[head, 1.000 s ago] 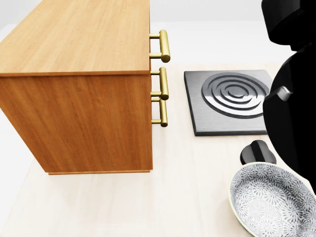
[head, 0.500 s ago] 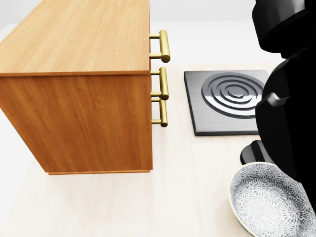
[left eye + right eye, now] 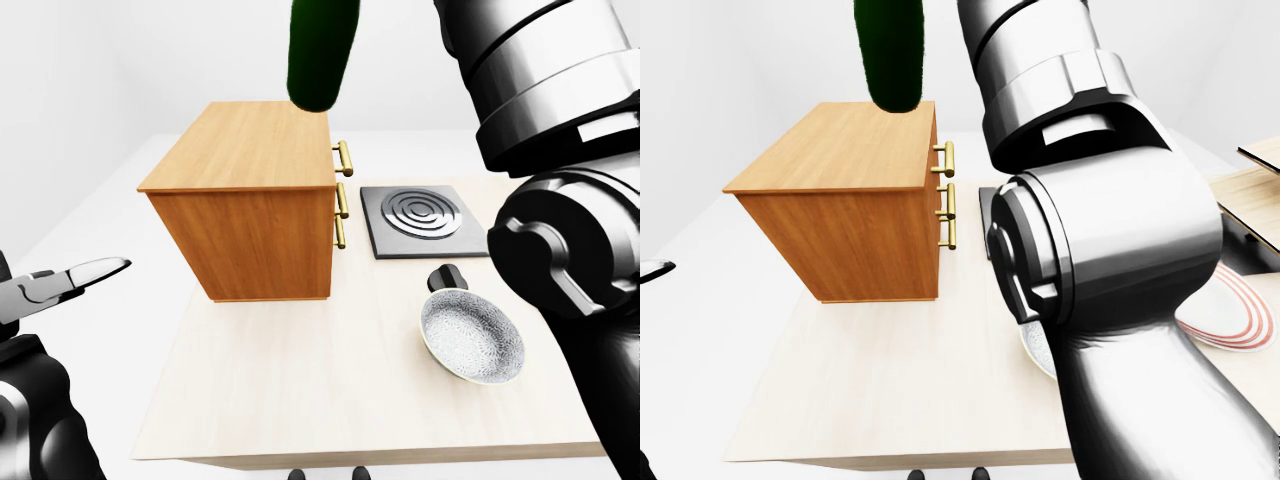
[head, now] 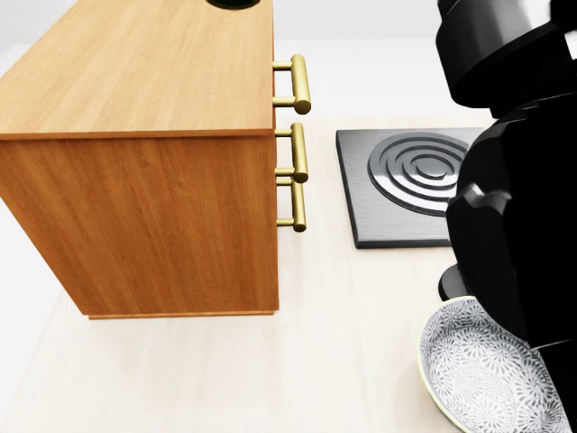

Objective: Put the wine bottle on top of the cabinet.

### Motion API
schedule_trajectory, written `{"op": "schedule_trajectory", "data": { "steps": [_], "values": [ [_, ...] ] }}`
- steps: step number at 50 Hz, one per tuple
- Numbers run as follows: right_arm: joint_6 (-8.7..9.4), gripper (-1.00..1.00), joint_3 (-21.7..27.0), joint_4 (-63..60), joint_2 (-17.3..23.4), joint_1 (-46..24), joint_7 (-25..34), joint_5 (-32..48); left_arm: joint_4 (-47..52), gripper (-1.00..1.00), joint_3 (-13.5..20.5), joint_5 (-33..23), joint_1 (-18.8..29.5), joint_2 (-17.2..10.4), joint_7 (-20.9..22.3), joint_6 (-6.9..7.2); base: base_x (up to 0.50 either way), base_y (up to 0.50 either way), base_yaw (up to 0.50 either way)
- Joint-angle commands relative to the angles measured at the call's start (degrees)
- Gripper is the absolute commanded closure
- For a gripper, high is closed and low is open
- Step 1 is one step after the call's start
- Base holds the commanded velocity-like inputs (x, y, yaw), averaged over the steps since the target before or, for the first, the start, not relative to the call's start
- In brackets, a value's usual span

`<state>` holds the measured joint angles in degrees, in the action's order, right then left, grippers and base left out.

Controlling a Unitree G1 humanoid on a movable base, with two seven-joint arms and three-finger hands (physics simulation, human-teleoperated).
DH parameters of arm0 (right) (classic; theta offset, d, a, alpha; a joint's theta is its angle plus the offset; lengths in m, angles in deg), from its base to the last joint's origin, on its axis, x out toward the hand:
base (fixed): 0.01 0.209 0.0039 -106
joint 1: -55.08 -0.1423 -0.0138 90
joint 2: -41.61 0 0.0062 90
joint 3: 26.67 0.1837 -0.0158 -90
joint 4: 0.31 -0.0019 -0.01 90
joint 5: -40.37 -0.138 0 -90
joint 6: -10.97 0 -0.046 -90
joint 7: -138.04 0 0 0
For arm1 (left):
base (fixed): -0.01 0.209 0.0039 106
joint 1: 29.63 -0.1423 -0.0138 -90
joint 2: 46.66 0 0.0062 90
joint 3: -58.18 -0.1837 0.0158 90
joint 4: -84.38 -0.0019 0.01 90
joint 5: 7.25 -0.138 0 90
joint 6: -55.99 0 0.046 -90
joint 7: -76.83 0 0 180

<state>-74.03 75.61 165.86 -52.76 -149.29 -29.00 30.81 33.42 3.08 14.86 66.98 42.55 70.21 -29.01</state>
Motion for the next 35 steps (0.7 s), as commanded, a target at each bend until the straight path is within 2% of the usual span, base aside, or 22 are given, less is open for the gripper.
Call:
{"op": "schedule_trajectory", "data": {
  "steps": [1,35],
  "values": [
    [0.00,0.93,1.0,-1.3,-0.5,-0.1,0.7,-0.4,-0.2,-1.00,-0.2,-0.2,-0.1,0.1,0.1,0.00,0.00,0.00,0.00],
    [0.00,0.92,0.7,-1.3,-2.1,1.6,1.9,0.4,0.0,-1.00,0.2,0.1,0.0,-0.1,0.0,0.00,0.00,0.00,0.00]
  ]
}}
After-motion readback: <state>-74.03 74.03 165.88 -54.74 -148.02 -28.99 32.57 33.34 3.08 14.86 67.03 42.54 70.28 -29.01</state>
